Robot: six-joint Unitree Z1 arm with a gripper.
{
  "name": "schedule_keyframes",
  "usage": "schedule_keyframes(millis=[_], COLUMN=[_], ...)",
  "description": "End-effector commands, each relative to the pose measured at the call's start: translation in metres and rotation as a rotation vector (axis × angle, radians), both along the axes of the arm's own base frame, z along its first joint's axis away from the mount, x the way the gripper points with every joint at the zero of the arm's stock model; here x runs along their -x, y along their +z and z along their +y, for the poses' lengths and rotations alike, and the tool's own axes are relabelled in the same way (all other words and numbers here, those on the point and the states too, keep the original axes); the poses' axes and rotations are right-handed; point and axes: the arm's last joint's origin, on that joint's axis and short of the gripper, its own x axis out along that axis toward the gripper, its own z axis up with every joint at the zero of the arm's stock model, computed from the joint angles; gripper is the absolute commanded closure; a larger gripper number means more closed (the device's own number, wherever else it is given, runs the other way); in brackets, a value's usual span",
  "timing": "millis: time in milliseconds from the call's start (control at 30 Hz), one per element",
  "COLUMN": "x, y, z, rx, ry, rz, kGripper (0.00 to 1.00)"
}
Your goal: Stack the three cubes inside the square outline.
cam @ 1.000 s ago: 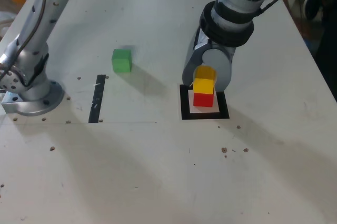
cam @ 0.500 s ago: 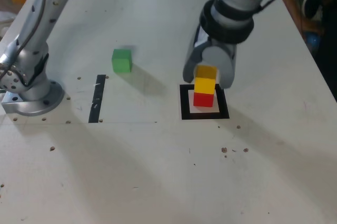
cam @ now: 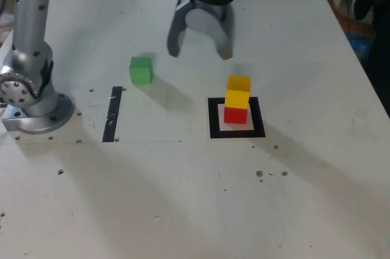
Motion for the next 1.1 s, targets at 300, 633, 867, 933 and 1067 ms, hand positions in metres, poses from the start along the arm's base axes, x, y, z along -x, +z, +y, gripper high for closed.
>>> schedule_keyframes(millis=[300, 633, 867, 933, 1067], x=[0.066, 0.099, 0.100, 0.101, 0.104], y=[-0.048, -0.063, -0.070, -0.076, -0.087], z=[0.059, 0.071, 0.072, 0.074, 0.078], rx=[0.009, 0.014, 0.028, 0.045, 0.073], ry=[0.093, 0.123, 0.107, 0.117, 0.138], rz=[-0.011, 0.045, 0.051, 0.048, 0.022], kGripper=[0.01, 0.03, 0.08, 0.12, 0.18])
